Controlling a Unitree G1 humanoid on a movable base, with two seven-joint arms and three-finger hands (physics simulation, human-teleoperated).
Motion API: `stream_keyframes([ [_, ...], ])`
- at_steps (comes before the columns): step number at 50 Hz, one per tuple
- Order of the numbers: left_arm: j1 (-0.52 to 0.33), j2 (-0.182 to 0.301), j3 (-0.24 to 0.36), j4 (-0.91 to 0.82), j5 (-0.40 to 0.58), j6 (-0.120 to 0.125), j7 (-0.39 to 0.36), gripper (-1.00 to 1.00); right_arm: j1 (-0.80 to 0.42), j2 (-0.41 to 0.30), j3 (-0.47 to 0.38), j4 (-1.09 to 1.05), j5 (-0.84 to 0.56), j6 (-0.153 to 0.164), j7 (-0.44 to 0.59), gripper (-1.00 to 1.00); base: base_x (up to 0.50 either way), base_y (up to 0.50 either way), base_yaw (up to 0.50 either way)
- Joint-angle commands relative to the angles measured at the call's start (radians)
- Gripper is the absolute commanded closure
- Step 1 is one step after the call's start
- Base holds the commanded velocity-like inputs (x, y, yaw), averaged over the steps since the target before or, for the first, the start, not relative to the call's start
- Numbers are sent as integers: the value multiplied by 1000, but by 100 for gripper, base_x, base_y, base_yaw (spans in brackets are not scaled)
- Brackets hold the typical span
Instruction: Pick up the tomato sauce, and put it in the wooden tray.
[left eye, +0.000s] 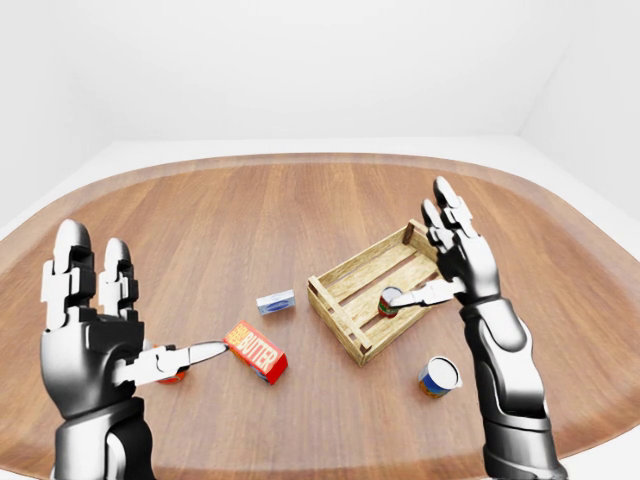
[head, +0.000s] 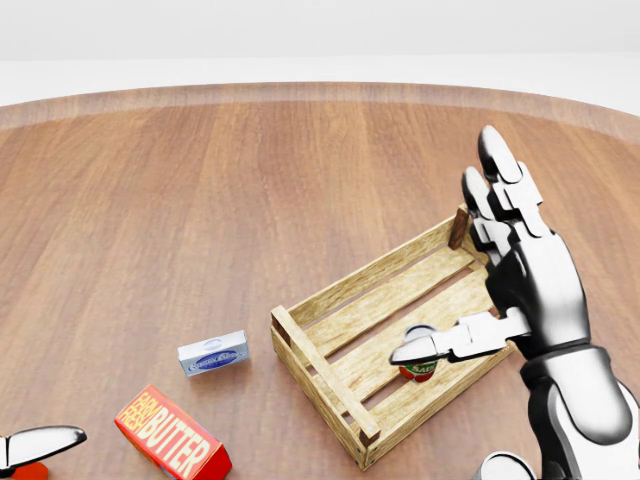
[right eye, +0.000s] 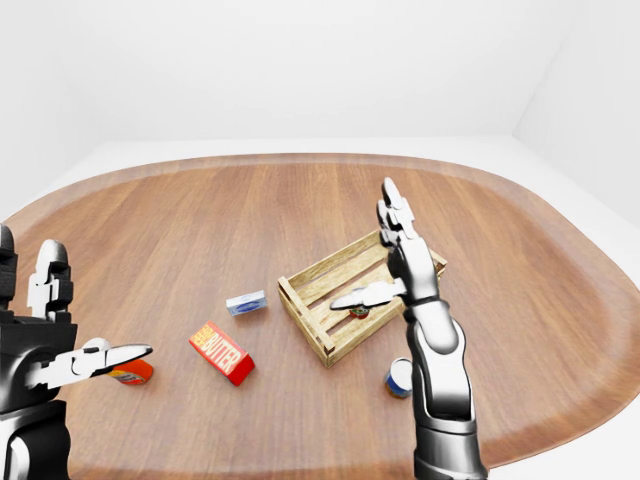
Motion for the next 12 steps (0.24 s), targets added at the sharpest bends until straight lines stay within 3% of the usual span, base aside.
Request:
stream_keyframes([
  [1,6,-4,0,-6,2,0,-5,-100,227,30,-70,-317,224,0,109,-100,0,0,0],
  [12,9,-8,3,-13,2,0,-9,-100,372,69,-136,-355,386,0,265,-100,0,0,0],
])
